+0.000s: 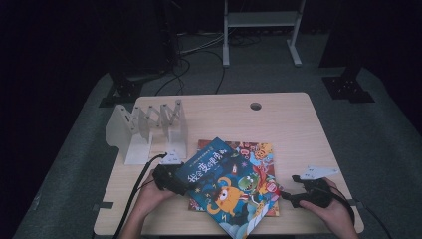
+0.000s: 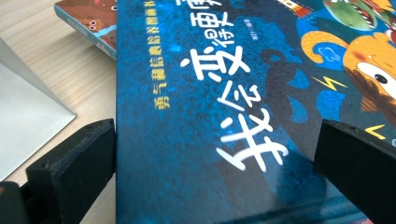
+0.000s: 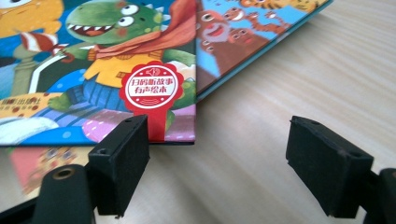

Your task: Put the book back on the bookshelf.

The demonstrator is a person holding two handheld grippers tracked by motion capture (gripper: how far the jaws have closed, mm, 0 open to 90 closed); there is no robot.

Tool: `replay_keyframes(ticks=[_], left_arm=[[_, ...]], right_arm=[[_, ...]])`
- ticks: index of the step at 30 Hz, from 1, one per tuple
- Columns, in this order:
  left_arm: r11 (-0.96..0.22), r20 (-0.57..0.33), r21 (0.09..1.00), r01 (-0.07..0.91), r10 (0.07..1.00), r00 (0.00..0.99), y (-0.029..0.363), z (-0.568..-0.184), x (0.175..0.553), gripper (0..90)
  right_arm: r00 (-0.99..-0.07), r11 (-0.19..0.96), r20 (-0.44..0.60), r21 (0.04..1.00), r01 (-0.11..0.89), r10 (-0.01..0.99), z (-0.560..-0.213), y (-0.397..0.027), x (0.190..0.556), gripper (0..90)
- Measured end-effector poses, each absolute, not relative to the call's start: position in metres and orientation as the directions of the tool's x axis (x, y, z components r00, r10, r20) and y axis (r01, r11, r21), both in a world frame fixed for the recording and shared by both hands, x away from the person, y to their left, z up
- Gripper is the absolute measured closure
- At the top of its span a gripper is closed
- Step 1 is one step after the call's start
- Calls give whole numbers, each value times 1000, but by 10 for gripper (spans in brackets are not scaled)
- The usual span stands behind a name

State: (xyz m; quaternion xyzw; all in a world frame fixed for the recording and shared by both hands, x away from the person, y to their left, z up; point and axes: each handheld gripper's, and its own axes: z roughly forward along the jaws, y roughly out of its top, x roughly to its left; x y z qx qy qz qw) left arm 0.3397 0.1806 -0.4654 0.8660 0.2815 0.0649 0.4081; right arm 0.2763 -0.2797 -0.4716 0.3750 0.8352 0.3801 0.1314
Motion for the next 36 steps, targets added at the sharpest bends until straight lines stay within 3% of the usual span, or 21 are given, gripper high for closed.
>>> replay_keyframes(ticks=[25,31,36], left_arm=[[-534,-160,736,416,459,874,181,-460,320,0],[-523,-191,743,417,432,882,180,-461,314,0],[-517,-209,748,415,410,888,178,-462,313,0]], right_arm=[[-599,424,-7,713,559,801,-465,-277,351,244],[-565,421,-50,721,550,824,-464,-270,372,306],[-584,381,7,751,540,812,-457,-271,365,279]])
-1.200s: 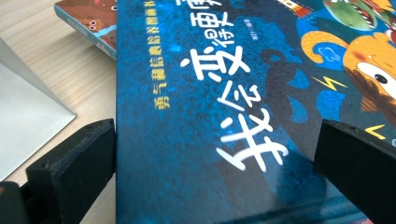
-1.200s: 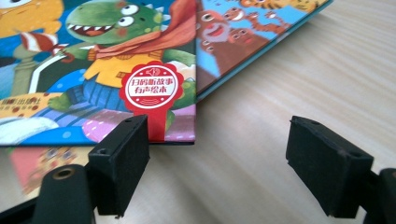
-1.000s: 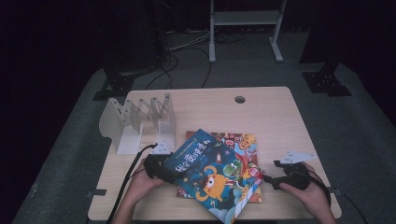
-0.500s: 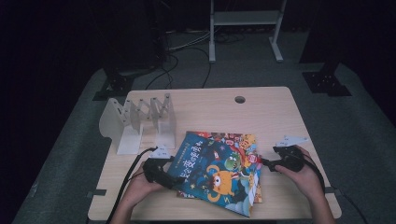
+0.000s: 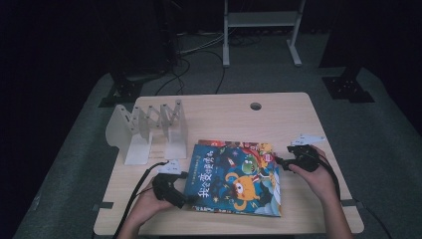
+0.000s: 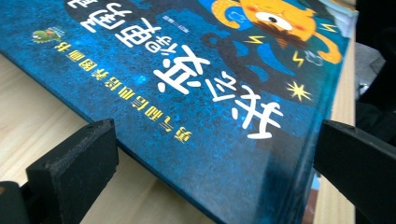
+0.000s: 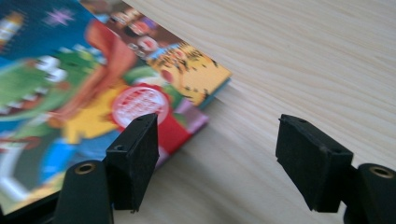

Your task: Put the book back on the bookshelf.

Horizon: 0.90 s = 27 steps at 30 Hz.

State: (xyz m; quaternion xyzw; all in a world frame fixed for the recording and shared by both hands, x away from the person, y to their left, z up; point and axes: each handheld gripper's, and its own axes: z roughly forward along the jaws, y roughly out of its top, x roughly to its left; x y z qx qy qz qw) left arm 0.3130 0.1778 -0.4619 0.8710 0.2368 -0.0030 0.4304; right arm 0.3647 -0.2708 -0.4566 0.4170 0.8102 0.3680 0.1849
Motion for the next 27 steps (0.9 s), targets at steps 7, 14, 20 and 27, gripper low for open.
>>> replay_keyframes(ticks=[7,14,20,27], left_arm=[[-535,-211,744,400,380,901,161,-464,308,0],[-501,-194,754,424,447,873,170,-464,312,0],[-472,-187,759,448,501,845,184,-462,316,0],[-465,-188,744,480,544,818,200,-462,317,0]], right_arm=[[-620,364,85,743,561,780,-462,-268,351,260],[-644,343,163,736,583,747,-468,-270,345,301],[-656,358,156,733,578,738,-467,-265,346,304],[-690,386,159,731,563,706,-467,-245,344,311]])
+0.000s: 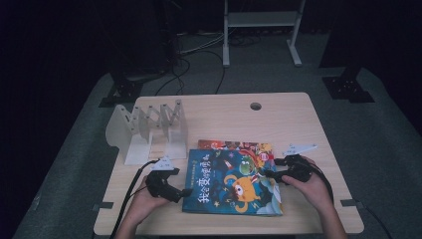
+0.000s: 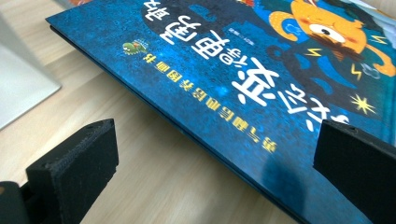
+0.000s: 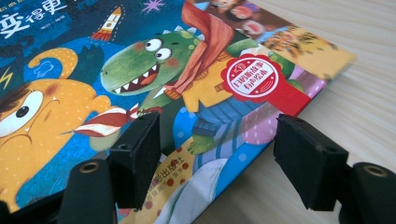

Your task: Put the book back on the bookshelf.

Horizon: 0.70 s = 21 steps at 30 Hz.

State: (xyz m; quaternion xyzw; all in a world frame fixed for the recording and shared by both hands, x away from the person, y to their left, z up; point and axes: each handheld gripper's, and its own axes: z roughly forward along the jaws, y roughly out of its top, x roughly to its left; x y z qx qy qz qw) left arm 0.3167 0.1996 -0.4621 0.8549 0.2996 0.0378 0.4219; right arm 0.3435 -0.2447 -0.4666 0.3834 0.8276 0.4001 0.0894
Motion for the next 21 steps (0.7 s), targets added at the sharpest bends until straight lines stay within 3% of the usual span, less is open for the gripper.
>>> replay_keyframes(ticks=[13,21], left_arm=[[-459,-186,726,512,585,789,219,-466,306,0],[-436,-212,728,529,592,778,227,-469,299,0]], right_arm=[[-754,444,121,744,500,646,-464,-204,336,337],[-757,468,60,753,462,651,-461,-233,323,327]])
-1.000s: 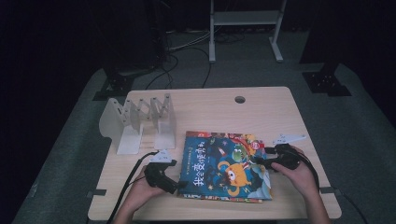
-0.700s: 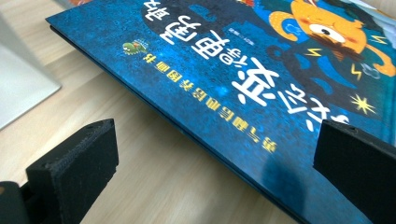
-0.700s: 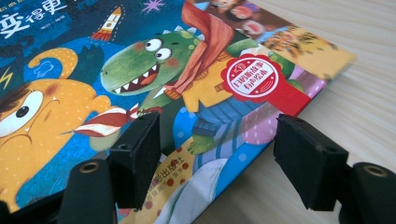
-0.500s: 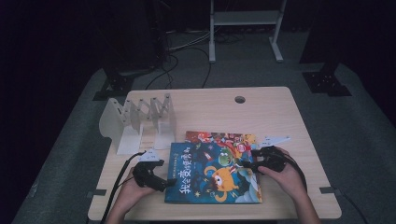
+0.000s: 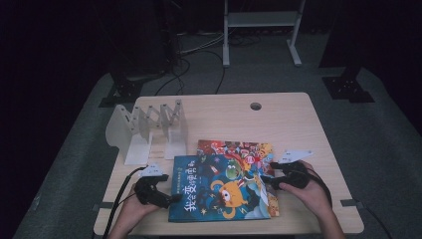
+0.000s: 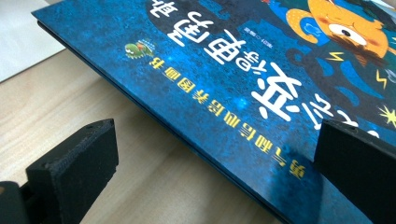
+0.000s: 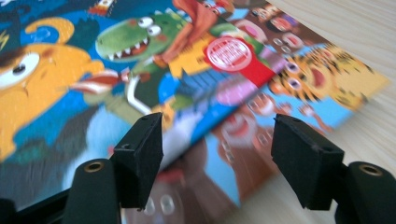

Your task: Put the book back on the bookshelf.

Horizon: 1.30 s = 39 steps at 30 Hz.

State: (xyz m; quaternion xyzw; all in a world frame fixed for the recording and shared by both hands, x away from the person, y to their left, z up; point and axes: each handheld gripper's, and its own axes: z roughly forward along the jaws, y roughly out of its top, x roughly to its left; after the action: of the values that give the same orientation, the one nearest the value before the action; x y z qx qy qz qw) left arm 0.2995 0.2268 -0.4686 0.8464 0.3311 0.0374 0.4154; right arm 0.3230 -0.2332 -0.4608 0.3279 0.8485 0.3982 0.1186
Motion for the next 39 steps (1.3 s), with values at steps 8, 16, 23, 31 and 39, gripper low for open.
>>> replay_keyframes(ticks=[8,16,23,31,39], left_arm=[[-429,-228,731,531,579,782,226,-471,296,0],[-423,-238,735,531,571,785,228,-472,297,0],[-387,-295,732,560,561,774,235,-477,300,0],[-367,-377,699,614,540,753,238,-483,304,0],[-376,-346,705,601,557,755,237,-469,300,0]], right_arm=[[-790,510,29,749,423,612,-467,-242,306,280],[-814,525,25,753,397,580,-470,-234,302,287],[-837,542,18,754,370,547,-470,-220,302,269],[-855,548,29,756,358,518,-470,-210,300,258],[-864,554,31,755,349,502,-471,-208,302,231]])
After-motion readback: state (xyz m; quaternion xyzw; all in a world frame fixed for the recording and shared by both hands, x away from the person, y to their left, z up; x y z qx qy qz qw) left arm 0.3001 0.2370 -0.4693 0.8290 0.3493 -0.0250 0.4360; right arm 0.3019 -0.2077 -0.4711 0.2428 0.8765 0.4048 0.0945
